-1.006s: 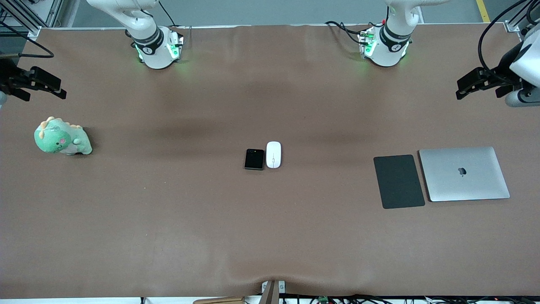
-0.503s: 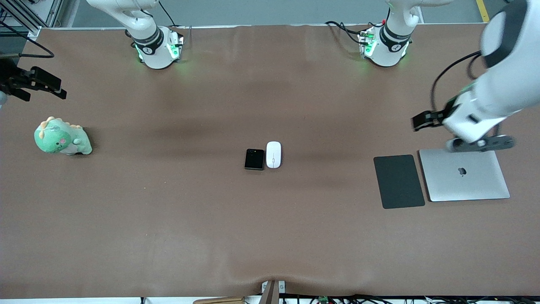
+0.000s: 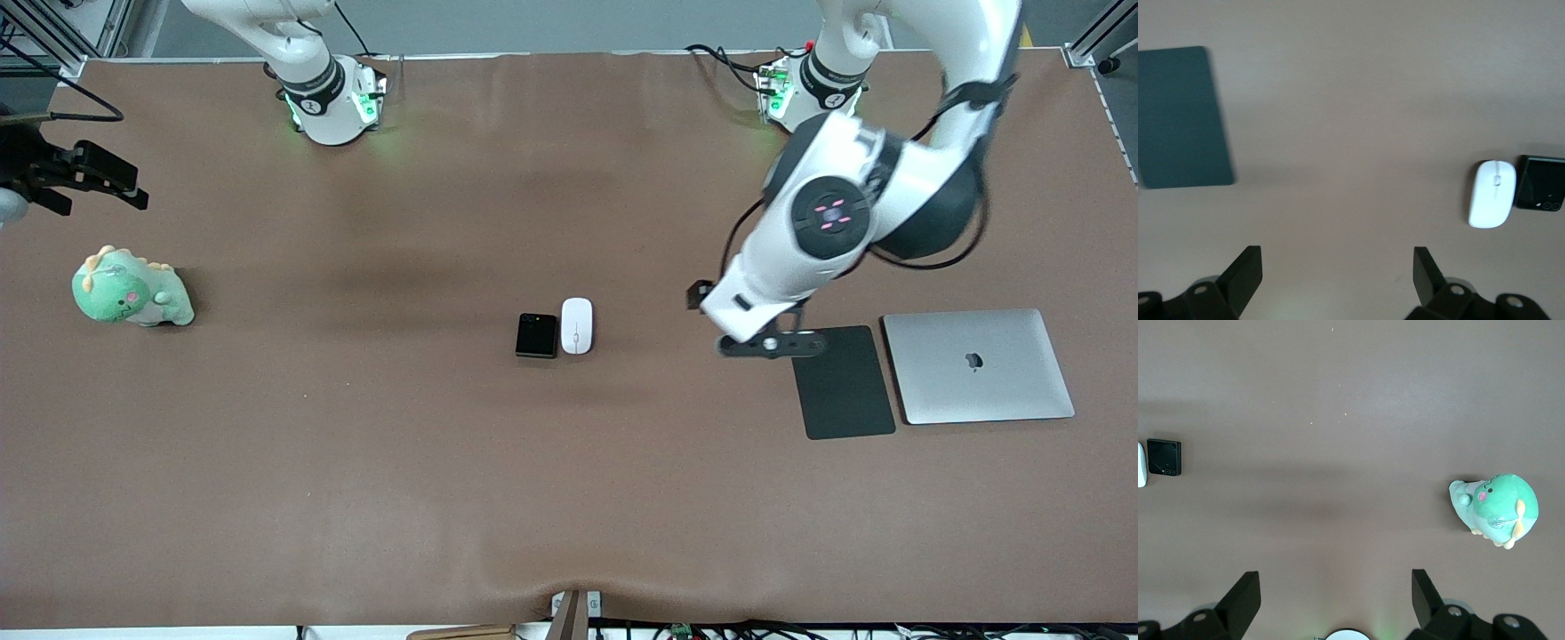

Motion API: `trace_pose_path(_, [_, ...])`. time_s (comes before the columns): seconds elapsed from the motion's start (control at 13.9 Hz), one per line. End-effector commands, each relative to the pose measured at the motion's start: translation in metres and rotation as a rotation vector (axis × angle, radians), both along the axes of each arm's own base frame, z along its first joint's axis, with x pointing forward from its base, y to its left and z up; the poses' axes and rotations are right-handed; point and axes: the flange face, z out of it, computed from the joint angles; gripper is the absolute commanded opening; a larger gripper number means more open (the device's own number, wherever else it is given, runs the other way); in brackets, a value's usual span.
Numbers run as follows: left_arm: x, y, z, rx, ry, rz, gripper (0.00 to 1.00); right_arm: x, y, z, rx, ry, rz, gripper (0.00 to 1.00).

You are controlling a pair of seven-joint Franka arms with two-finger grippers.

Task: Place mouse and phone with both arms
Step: 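Reach the left gripper over the white mouse beside the phone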

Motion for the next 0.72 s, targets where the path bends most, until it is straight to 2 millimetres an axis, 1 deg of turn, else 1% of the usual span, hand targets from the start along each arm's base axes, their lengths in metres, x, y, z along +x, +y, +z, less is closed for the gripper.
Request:
trace_pose_path(0.0, [-0.007, -0.050, -0.036, -0.011, -0.019, -0.028, 1.00, 0.000, 0.001, 0.002, 0.005, -0.005, 0.000, 1.00])
trace_pose_path(0.14, [-0.018, -0.089, -0.069, -0.037, -0.053, -0.014, 1.00, 0.000, 0.001, 0.002, 0.005, -0.005, 0.000, 1.00])
trace_pose_path(0.29, [-0.031, -0.122, -0.100, -0.060, -0.077, -0.005, 1.00, 0.001, 0.002, 0.002, 0.003, -0.006, 0.003, 1.00])
trace_pose_path(0.43, [-0.039, -0.144, -0.125, -0.079, -0.094, 0.021, 1.00, 0.001, 0.005, 0.001, 0.005, -0.005, 0.008, 1.00])
trace_pose_path(0.65, [-0.052, -0.169, -0.162, -0.107, -0.118, 0.051, 1.00, 0.004, 0.006, -0.002, 0.004, -0.007, 0.011, 1.00])
